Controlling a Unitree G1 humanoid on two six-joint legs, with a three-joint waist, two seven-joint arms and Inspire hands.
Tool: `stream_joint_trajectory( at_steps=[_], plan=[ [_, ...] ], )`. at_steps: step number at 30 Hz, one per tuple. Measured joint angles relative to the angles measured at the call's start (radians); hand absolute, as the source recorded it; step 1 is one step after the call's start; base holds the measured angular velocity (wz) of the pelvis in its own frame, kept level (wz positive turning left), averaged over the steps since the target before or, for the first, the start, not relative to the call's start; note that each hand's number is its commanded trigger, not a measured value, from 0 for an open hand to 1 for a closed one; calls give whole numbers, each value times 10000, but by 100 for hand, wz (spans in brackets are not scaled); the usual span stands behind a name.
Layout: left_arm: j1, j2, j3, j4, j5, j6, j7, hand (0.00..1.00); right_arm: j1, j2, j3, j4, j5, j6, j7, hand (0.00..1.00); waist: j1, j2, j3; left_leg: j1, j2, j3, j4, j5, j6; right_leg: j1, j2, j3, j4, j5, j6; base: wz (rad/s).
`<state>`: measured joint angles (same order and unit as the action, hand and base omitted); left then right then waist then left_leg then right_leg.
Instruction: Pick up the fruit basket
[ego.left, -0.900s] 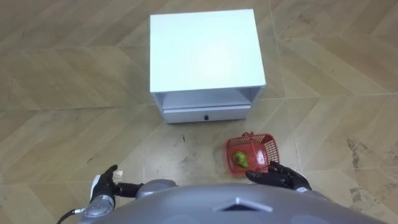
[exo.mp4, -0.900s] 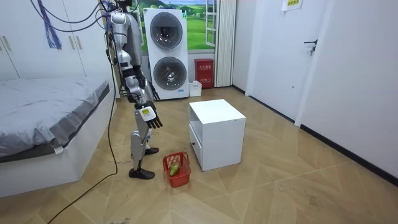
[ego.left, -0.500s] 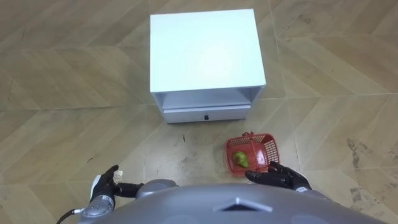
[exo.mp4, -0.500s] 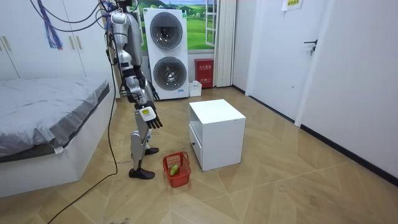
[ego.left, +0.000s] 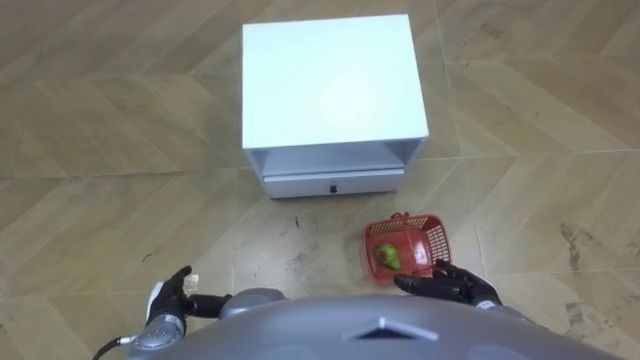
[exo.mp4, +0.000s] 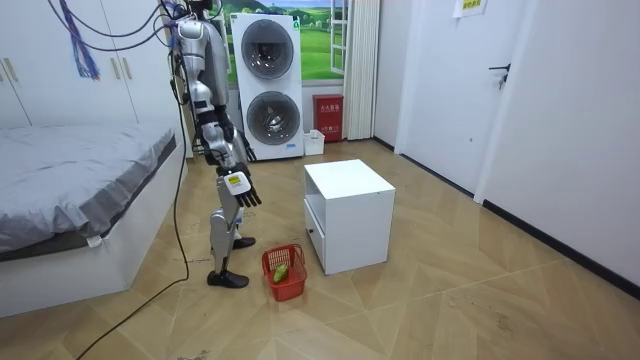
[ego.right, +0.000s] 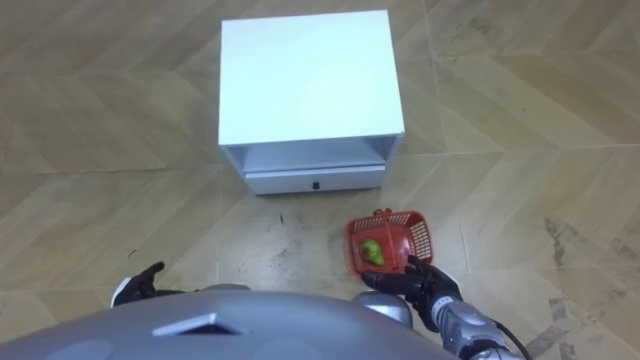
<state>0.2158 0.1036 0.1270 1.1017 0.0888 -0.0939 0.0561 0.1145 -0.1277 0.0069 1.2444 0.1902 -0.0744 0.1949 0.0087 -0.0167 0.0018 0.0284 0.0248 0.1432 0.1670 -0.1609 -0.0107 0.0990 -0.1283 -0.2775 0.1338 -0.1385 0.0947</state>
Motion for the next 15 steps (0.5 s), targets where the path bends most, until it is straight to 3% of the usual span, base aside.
stream_joint_trajectory(
  at_steps=[15],
  plan=[
    [105,-8,7,33,-186,-1,32,0,-8,33,-73,-43,-51,3,-501,0,-27,9,10,-149,-20,-16,239,-116,55,2,-74,-22,181,-32,32,0]
  ],
)
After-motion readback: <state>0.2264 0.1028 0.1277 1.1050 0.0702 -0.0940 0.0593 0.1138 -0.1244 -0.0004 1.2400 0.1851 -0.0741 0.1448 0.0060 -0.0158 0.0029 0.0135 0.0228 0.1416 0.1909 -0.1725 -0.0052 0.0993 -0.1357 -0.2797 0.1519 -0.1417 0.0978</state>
